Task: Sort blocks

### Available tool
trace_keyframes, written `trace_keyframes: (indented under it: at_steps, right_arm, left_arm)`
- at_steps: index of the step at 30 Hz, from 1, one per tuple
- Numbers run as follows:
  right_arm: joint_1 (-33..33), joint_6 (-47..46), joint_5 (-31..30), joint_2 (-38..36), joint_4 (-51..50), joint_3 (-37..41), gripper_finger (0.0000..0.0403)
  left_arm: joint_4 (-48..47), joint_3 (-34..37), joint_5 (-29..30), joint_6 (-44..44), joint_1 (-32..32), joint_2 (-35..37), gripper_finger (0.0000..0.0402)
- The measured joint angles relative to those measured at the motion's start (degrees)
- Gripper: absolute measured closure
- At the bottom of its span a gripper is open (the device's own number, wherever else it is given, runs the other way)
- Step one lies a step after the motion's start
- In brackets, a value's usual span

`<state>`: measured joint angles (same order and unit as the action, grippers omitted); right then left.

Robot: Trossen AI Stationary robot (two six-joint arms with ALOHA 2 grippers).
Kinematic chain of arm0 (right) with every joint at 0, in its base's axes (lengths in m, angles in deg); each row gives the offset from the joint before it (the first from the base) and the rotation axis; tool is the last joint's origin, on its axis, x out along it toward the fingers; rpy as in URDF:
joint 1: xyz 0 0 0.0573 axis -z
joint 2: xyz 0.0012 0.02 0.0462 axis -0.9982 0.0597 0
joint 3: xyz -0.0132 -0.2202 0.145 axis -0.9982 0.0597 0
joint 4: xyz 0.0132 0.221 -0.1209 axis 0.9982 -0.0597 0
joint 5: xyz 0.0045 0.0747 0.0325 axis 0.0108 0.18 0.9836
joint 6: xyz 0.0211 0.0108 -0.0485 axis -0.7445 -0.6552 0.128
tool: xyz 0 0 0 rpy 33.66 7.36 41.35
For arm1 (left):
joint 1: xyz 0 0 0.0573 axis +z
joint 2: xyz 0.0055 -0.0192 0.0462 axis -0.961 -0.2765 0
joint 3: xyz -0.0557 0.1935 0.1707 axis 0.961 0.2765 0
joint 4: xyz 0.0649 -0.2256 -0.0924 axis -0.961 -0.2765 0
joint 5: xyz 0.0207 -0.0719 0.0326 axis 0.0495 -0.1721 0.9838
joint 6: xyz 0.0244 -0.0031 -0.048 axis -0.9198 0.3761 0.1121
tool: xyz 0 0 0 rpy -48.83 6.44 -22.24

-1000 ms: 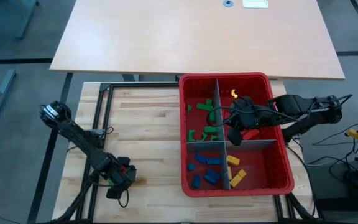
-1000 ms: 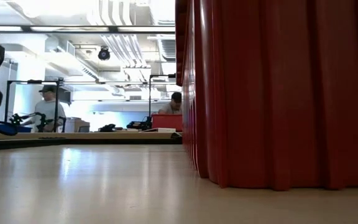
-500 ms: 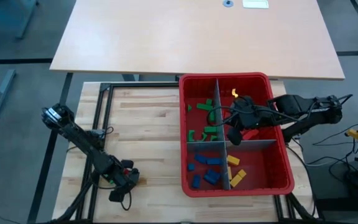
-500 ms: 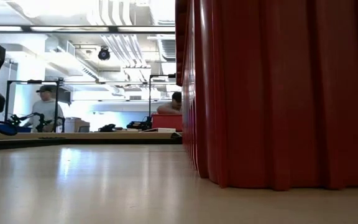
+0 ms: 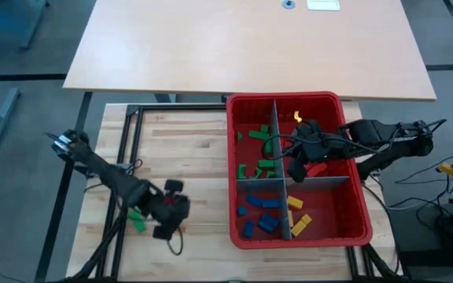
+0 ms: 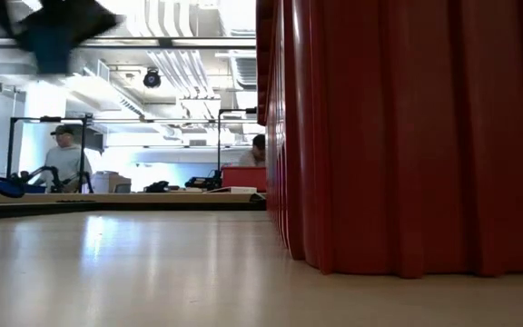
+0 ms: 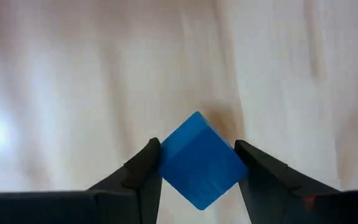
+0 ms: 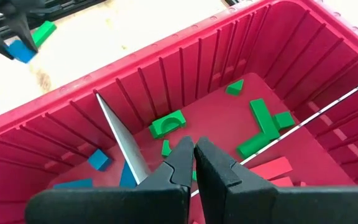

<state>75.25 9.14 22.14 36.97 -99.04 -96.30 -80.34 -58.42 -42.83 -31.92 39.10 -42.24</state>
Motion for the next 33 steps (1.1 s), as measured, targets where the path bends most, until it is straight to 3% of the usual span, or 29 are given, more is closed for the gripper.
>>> trace_keyframes:
  at_steps: [5,8,15,20,25,33]
  right_arm:
    - [0.1,0.4,-0.1,0.0,0.0,0.0,0.0403]
    - [0.1,0.5,0.0,0.0,0.0,0.0,0.0403]
    - [0.1,0.6,0.0,0.0,0.0,0.0,0.0403]
    - [0.1,0.6,0.0,0.0,0.0,0.0,0.0403]
    - [0.1,0.9,0.0,0.0,-0.1,0.0,0.0403]
    - [0.1,1.7,0.0,0.0,-0.2,0.0,0.0403]
  left_arm:
    - [-1.2,-14.4,10.2,-13.0,7.0,0.0,0.0246]
    - [1.6,-19.6,10.7,-21.5,11.7,-0.7,0.0246]
    - [6.2,-28.6,4.7,-36.6,18.1,-10.2,0.0246]
    - [6.8,-37.1,-1.6,-40.9,18.8,-19.9,0.0246]
    - [6.5,-43.6,-3.3,-43.2,19.0,-25.1,0.0243]
    - [0.3,-44.2,0.7,-38.1,21.7,-25.2,0.0045]
